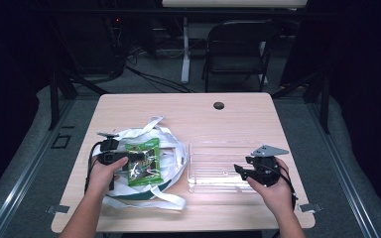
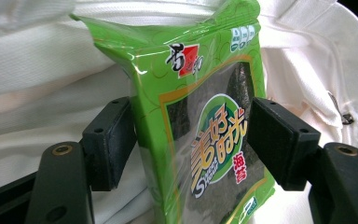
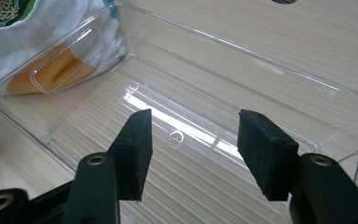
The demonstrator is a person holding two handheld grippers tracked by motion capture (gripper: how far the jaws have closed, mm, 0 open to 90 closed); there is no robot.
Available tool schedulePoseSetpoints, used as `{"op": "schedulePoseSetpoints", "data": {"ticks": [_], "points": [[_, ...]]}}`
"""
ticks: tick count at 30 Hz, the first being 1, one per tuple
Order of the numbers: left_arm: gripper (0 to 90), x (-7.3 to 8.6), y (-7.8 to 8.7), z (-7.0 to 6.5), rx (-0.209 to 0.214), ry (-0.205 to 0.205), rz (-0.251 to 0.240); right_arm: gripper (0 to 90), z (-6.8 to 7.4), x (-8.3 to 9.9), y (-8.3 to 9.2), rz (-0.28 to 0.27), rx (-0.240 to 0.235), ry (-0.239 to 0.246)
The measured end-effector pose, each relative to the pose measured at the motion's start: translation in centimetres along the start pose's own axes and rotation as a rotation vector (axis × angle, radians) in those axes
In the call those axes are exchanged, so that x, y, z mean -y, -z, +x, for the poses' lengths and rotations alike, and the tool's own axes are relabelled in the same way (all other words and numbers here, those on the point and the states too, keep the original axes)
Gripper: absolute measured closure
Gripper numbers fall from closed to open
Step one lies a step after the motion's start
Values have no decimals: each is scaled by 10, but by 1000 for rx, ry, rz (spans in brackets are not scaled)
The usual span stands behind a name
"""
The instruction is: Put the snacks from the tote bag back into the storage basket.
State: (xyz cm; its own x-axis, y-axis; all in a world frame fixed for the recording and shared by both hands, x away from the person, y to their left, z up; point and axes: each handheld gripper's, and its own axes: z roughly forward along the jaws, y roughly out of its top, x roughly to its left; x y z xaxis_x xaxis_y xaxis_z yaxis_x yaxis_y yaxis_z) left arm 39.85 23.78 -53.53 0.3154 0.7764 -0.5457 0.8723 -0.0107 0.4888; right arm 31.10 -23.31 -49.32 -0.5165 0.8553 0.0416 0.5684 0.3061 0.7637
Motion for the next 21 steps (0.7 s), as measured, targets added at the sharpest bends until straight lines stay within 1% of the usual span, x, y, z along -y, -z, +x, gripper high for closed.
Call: {"op": "schedulePoseSetpoints", "data": {"ticks": [1,3,4,5,8,9,10,12,14,15,17,19,20,21], "points": [[330,0,-1,0,4,-6,2,451,0,1,0,-2,2,5],[331,0,-3,-1,10,5,4,451,0,1,1,6,1,8],[331,-1,-4,-1,10,-4,9,451,0,1,1,6,1,8],[333,-1,-4,-2,9,-2,9,451,0,2,1,7,4,5],[341,-1,-6,-3,29,-5,13,451,0,2,1,1,6,0],[350,-1,-6,-3,37,1,13,452,0,2,1,0,4,-2],[350,-1,-5,-4,36,-8,19,452,0,2,1,0,4,-2],[359,-1,-5,-7,51,-10,14,451,0,2,1,6,6,4],[369,-1,-4,-9,66,-28,19,451,0,2,1,5,7,4],[383,-1,-3,-12,70,-47,10,452,0,2,1,2,4,2],[388,-1,-3,-14,76,-51,6,452,0,2,1,1,5,2],[404,-2,-1,-17,82,-68,4,452,-1,2,2,1,6,3],[404,-2,1,-18,88,-81,7,452,-1,2,2,1,6,3],[423,-3,3,-21,97,-103,-1,451,-1,2,1,-2,6,0]]}}
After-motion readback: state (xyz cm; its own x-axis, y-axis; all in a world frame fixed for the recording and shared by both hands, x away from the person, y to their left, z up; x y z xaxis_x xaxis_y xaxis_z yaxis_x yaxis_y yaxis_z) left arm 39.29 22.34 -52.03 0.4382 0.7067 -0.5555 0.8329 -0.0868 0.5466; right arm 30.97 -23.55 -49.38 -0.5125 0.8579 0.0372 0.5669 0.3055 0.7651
